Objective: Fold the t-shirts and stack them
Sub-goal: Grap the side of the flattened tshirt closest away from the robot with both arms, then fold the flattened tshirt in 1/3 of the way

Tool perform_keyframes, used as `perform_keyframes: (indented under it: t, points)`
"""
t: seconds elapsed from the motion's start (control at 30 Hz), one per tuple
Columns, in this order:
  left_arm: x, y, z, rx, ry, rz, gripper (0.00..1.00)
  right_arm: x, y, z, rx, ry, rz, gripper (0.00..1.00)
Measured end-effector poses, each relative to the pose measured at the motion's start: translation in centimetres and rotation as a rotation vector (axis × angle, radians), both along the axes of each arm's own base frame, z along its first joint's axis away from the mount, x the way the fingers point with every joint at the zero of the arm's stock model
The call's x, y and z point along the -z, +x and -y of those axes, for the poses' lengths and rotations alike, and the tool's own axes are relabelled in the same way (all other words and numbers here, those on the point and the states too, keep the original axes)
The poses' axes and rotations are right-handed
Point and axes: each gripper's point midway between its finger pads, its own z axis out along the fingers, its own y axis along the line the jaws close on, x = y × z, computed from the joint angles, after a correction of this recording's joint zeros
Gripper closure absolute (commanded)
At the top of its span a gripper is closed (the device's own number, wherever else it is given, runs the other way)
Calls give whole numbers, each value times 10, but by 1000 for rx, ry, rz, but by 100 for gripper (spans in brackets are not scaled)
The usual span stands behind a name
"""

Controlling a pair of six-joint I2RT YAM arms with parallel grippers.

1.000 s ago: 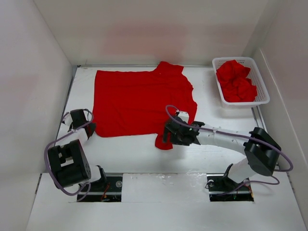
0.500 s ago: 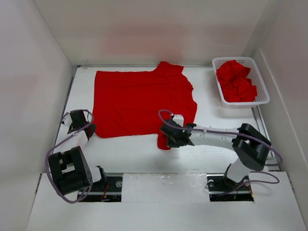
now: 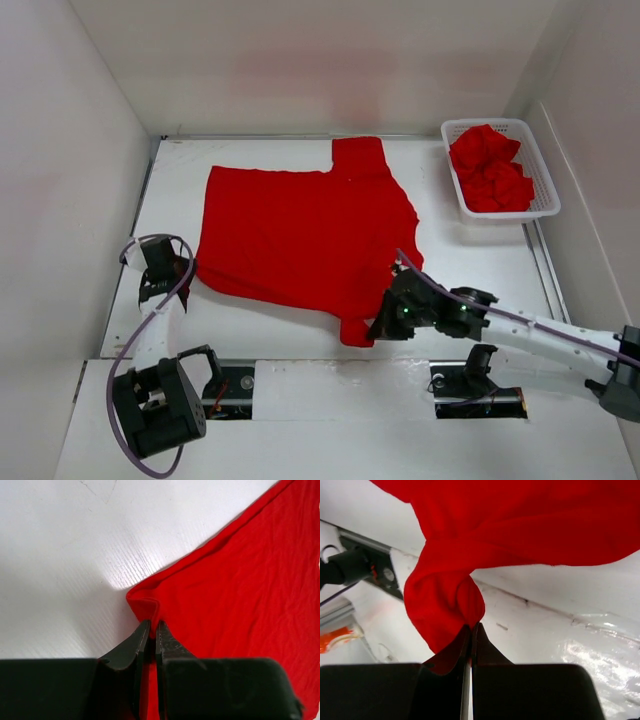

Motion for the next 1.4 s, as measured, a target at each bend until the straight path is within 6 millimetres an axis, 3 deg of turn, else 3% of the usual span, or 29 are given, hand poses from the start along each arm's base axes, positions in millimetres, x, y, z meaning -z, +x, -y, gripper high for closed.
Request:
perform_keyframes:
  t: [0.13, 0.4, 0.53, 0.63, 0.73, 1.0, 1.27, 1.4]
  points:
    - [-3, -2, 1, -12, -8, 12, 100, -10, -8, 6, 19, 81, -11, 100]
    - [3, -9, 4, -18, -28, -14, 100, 21, 5, 18, 66, -81, -86, 100]
    - [1, -8, 4, -21, -30, -11, 100, 14, 26, 12, 62, -138, -67, 100]
    - [-5, -4, 3, -21, -28, -3, 100, 4, 55, 14, 115, -133, -31, 100]
    - [-17, 6, 1, -16, -27, 18, 100, -5, 86, 28, 197, -112, -6, 100]
    - [-43, 43, -3, 25, -35, 51, 100, -28, 131, 39, 230, -61, 58, 100]
    - [-40, 75, 0, 102, -55, 22, 100, -26, 163, 45, 246, -71, 57, 100]
    - [-38, 101, 18, 183, -20, -16, 100, -24, 174, 47, 257, -81, 54, 100]
